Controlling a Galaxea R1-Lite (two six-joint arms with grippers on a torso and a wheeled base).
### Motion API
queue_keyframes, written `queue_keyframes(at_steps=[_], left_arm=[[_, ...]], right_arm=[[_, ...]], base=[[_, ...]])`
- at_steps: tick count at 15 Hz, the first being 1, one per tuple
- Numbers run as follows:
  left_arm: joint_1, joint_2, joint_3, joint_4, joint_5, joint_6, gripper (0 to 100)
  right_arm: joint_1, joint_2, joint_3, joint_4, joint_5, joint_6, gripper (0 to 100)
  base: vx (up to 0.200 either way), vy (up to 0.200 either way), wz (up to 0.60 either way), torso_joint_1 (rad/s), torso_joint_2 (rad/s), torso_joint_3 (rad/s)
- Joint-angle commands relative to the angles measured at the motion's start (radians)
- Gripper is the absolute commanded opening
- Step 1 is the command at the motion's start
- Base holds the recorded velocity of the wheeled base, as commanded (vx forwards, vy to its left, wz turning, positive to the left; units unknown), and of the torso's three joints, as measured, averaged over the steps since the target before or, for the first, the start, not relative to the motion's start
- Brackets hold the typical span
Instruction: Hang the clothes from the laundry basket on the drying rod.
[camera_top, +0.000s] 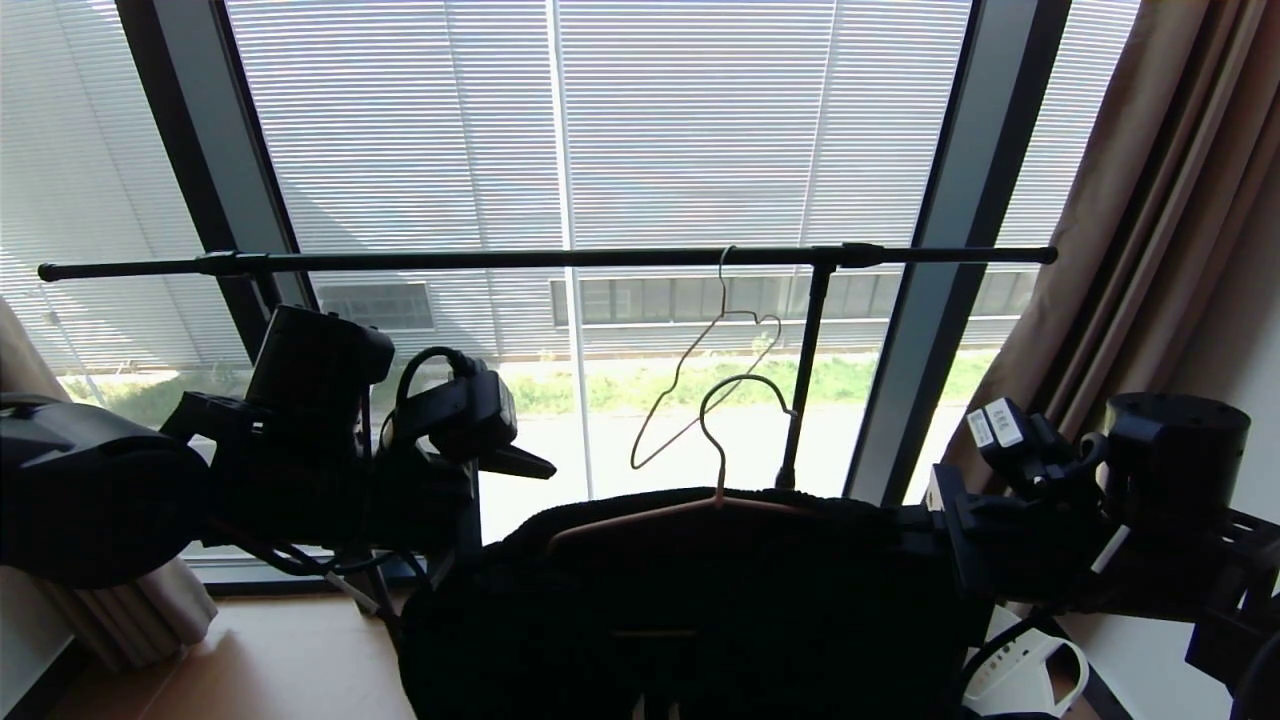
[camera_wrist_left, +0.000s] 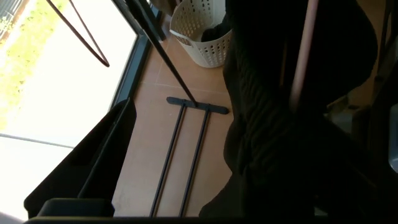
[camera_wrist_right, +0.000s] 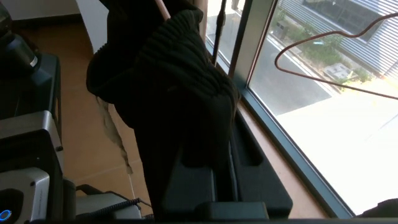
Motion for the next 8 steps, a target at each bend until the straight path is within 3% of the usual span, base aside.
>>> queue_keyframes(at_steps=[1,8], left_arm=[[-0.007,0.001,0.000,-0.001,0.000,-0.001,100],[-0.011,-0.014,0.019,0.001,0.001,0.001,100]], right_arm=[[0.008,-0.003,0.003,0.000,0.000,-0.001,0],[0.004,-0.011,-0.005,-0.002,0.018,0.001,0]], base=[[0.000,0.000,0.00,0.000,0.00,0.000],[0.000,0.000,0.00,0.000,0.00,0.000]])
